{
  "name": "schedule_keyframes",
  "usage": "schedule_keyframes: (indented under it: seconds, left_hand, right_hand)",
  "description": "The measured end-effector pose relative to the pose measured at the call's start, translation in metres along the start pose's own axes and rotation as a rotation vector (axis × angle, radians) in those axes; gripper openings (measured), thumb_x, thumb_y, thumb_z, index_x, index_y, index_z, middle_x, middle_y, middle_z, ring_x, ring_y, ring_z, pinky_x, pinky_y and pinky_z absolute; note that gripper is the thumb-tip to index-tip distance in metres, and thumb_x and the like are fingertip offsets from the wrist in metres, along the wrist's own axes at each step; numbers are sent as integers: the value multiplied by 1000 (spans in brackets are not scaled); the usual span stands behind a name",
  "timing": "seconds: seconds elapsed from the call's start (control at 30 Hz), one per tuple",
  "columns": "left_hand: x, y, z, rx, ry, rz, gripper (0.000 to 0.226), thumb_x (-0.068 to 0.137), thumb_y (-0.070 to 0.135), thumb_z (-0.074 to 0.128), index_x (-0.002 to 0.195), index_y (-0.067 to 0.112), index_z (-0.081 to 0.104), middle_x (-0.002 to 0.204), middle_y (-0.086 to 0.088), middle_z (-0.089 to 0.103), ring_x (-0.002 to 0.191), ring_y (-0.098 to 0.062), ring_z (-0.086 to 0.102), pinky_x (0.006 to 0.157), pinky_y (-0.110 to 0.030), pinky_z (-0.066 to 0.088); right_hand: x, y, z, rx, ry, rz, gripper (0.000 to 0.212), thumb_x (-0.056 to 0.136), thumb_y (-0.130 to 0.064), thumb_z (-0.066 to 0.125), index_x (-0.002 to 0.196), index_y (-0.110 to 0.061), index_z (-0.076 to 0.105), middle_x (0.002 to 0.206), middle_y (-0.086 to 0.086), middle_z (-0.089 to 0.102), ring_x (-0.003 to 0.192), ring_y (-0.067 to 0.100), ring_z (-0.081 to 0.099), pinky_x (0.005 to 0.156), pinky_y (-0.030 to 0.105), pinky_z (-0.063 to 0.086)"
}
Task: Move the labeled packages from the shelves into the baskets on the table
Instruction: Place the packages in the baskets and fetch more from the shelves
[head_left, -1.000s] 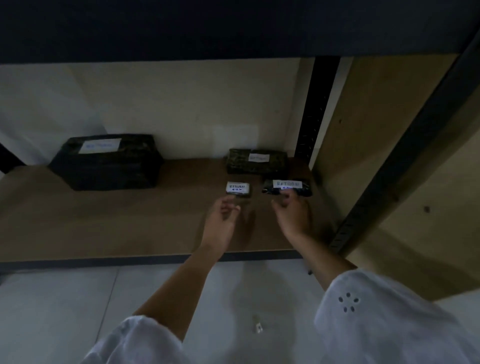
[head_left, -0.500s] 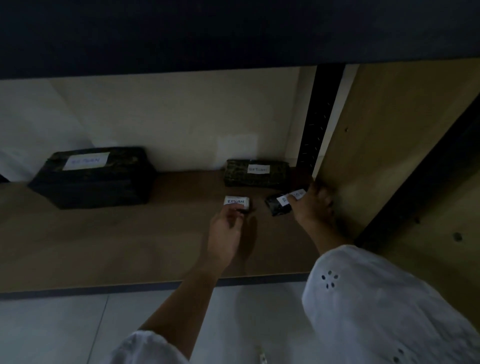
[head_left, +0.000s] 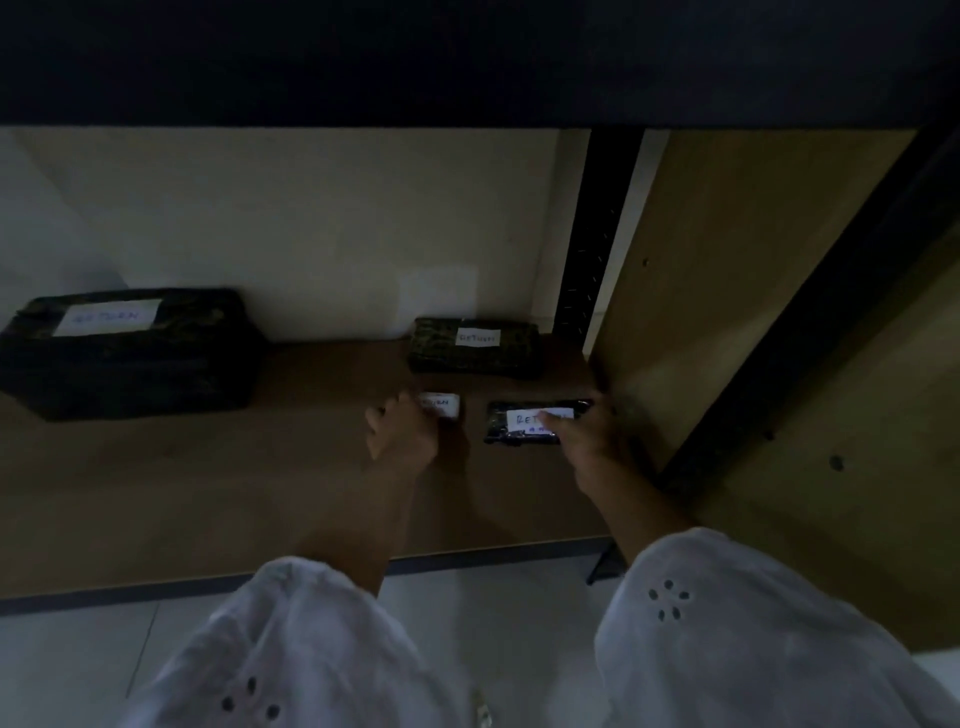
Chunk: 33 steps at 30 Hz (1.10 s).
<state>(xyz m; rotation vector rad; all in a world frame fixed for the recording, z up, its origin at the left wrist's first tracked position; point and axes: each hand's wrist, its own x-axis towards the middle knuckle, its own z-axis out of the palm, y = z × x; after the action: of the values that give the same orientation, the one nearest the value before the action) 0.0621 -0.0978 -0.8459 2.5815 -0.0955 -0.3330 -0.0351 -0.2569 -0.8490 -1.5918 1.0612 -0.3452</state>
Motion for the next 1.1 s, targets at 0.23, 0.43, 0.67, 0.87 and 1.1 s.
schedule_keyframes:
  seconds: [0.23,0.43,0.67,0.87,1.1]
  left_hand:
    - [-2,-13,2,-333,7,68,57,75,13,75,125,12,48,131,-14,45,120,-31,44,96,-36,37]
    - [-23,-16,-12,-864,-82,-85,59,77,-13,66,127,2,40,131,-23,50,116,-34,55,91,-43,50]
    - [-112,-27,-89,-1031,-141,-254,40,85,1,64,124,6,54,124,-19,58,102,-28,60,63,-21,52]
    - [-226,-11,-193,-1070,-204,-393,40,91,1,56,130,2,50,135,-20,51,113,-27,54,78,-26,47]
    - [-332,54,-316,-1184,-150,-613,38,89,0,58,126,8,55,120,-17,59,91,-19,56,70,-21,48]
  right_hand:
    - [-11,4,-2,20,-41,-18,56,84,-12,68,134,-17,43,125,11,56,108,26,59,80,33,52]
    - [-25,7,-2,17,-15,21,39,95,-15,53,133,-19,47,125,13,55,107,27,58,84,36,55]
    - [-104,-29,-16,76,-20,193,32,97,-14,49,128,-18,52,123,15,55,103,30,59,83,40,57]
    - [-211,-100,-64,91,-62,325,29,96,-5,47,123,-2,56,123,21,58,111,39,57,91,44,50]
    - [-318,-217,-144,206,-82,398,29,99,-8,42,122,-15,57,115,11,58,92,24,56,51,25,48]
